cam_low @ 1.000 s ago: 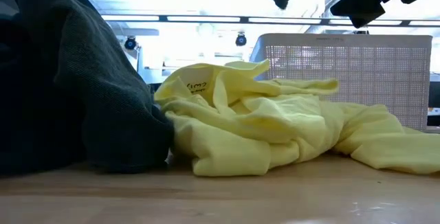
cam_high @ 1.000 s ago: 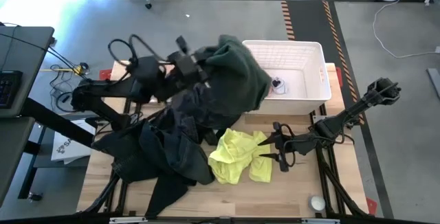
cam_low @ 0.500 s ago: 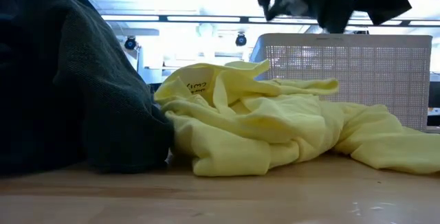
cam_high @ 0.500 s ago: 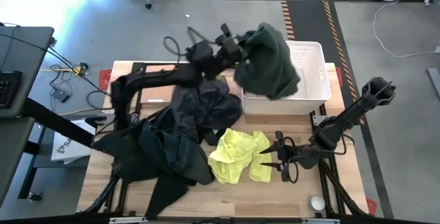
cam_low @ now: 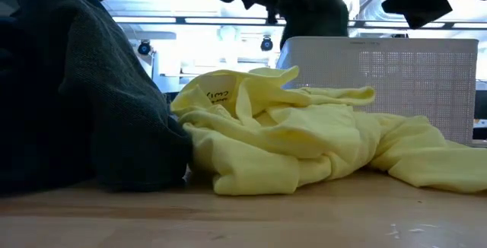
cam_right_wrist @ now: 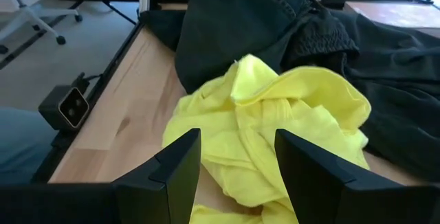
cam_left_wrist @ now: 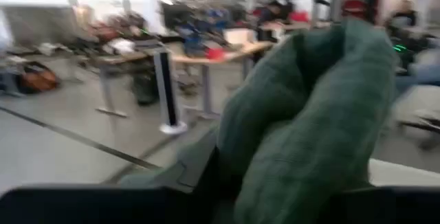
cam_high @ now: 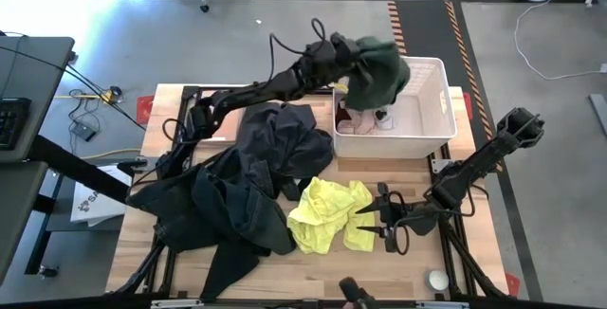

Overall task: Sort clothes
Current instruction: Put the green sweater into the white laundry bin

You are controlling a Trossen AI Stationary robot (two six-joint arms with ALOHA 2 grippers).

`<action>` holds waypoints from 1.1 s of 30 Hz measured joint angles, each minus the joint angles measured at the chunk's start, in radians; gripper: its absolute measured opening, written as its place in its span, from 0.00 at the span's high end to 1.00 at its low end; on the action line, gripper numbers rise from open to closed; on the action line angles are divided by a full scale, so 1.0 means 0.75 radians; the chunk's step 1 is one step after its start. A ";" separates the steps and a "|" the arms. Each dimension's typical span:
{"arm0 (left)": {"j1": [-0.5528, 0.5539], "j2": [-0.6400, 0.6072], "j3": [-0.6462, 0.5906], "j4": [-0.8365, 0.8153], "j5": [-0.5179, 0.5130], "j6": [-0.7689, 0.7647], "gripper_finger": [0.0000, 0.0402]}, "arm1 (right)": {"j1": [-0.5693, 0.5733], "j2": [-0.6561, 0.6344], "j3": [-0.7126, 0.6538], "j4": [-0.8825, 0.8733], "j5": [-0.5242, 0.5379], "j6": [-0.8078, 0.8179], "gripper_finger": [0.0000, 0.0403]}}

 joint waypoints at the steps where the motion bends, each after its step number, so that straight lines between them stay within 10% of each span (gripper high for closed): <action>1: -0.001 0.000 0.000 -0.018 0.028 -0.013 0.68 | 0.000 0.000 0.000 0.006 0.000 -0.005 0.54; 18: -0.050 -0.104 0.004 -0.133 0.210 -0.155 0.54 | 0.000 0.000 0.000 0.009 0.030 -0.011 0.54; 26: -0.019 0.001 0.004 -0.022 0.003 -0.246 0.61 | -0.027 0.000 0.000 0.022 0.089 -0.035 0.54; 33: 0.102 0.000 0.003 -0.366 0.254 -0.525 0.62 | -0.030 0.000 0.000 0.017 0.094 -0.062 0.54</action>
